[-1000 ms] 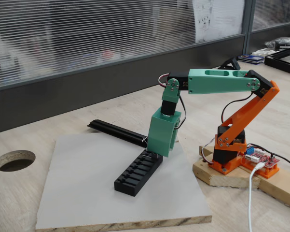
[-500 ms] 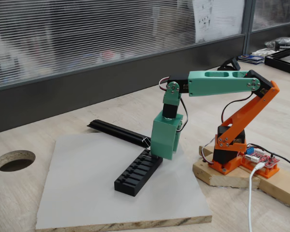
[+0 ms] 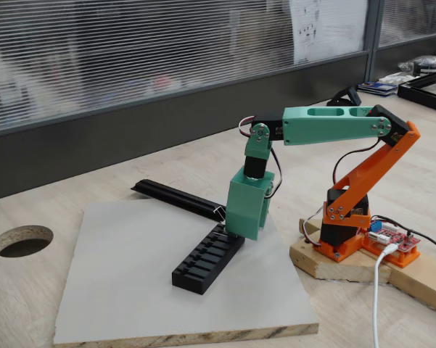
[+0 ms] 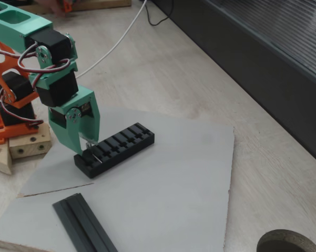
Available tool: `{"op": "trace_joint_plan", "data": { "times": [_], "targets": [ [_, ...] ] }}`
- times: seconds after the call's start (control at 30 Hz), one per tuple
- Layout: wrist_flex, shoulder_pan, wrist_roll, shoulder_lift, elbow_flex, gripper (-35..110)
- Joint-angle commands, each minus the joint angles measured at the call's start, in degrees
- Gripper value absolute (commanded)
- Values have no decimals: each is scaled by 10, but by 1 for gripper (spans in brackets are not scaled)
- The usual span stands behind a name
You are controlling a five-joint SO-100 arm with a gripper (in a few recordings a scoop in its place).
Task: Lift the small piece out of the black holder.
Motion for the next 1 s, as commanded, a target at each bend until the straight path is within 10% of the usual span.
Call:
{"op": "trace_joint_plan", "data": {
  "times": [0.0, 0.57, 0.97],
  "targets": [
    [5, -6, -3, 6, 4, 29],
    [4, -7, -5, -41, 10, 29],
    [4, -8, -4, -32, 7, 2]
  ]
}}
